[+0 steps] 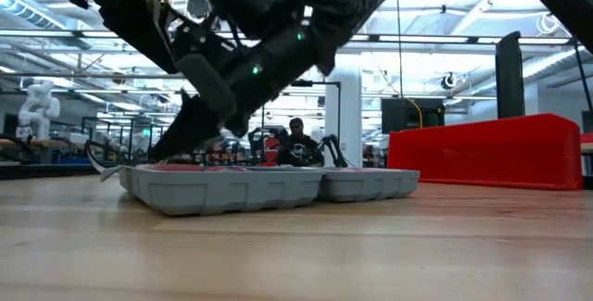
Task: Prefit tool cases
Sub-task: Put the tape measure into the toolbox, then adjust tools inside the tool box
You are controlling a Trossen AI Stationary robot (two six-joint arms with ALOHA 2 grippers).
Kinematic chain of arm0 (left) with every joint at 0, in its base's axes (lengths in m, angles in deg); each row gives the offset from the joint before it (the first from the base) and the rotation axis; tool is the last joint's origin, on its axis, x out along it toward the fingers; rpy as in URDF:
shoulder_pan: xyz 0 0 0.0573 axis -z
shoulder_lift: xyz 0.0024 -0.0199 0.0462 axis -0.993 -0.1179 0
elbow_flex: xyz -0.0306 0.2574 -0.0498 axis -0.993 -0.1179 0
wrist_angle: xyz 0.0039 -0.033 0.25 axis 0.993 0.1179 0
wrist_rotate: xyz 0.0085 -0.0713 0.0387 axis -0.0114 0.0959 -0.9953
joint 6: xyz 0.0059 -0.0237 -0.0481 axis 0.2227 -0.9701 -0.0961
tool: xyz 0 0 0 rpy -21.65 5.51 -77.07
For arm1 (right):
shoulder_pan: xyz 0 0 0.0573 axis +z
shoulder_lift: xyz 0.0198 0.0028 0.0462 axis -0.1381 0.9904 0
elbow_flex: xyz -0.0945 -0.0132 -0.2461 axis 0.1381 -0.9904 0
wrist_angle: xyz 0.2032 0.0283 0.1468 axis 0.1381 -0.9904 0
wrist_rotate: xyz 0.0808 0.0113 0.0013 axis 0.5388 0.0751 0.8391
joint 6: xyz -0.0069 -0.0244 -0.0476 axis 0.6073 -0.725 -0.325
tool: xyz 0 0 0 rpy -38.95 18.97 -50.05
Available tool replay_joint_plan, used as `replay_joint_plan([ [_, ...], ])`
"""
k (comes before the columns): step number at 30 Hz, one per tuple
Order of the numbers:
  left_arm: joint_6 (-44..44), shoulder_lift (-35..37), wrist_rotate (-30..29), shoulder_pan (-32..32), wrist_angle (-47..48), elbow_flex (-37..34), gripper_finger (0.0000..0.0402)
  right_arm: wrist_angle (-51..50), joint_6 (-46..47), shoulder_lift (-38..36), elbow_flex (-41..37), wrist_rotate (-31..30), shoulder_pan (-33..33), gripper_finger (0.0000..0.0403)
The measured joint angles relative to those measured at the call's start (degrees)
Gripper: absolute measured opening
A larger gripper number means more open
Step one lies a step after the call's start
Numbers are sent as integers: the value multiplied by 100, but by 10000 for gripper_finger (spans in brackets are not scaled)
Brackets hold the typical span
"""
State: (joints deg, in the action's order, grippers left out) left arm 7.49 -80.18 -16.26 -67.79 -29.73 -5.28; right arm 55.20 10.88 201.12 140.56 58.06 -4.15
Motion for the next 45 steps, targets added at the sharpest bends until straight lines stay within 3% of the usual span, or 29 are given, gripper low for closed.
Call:
replay_joint_plan([
  [3,-6,0,-22,42,18,0,86,-338,-199,-261,-14,-184,-22,0],
  [6,-140,0,-24,46,207,2,86,-918,-522,-734,-6,-899,-17,0],
  [10,-616,0,-16,52,618,-18,86,-1896,-675,-1210,7,-1678,-30,0],
  [15,-1409,0,91,83,1103,-262,86,-3159,-375,-1472,-3,-2163,-48,0],
  [22,-1929,-200,292,4,1160,-860,86,-3452,135,-1468,-468,-2133,-37,0],
  [27,-1679,-640,474,-4,418,-1203,86,-3164,413,-1463,-759,-2111,-31,0],
  [36,-994,-1066,560,-4,-831,-1214,86,-2929,440,-1466,-783,-2089,-30,0],
  [45,-758,-1062,577,-9,-1095,-984,86,-2836,423,-1466,-781,-2089,-30,0],
])
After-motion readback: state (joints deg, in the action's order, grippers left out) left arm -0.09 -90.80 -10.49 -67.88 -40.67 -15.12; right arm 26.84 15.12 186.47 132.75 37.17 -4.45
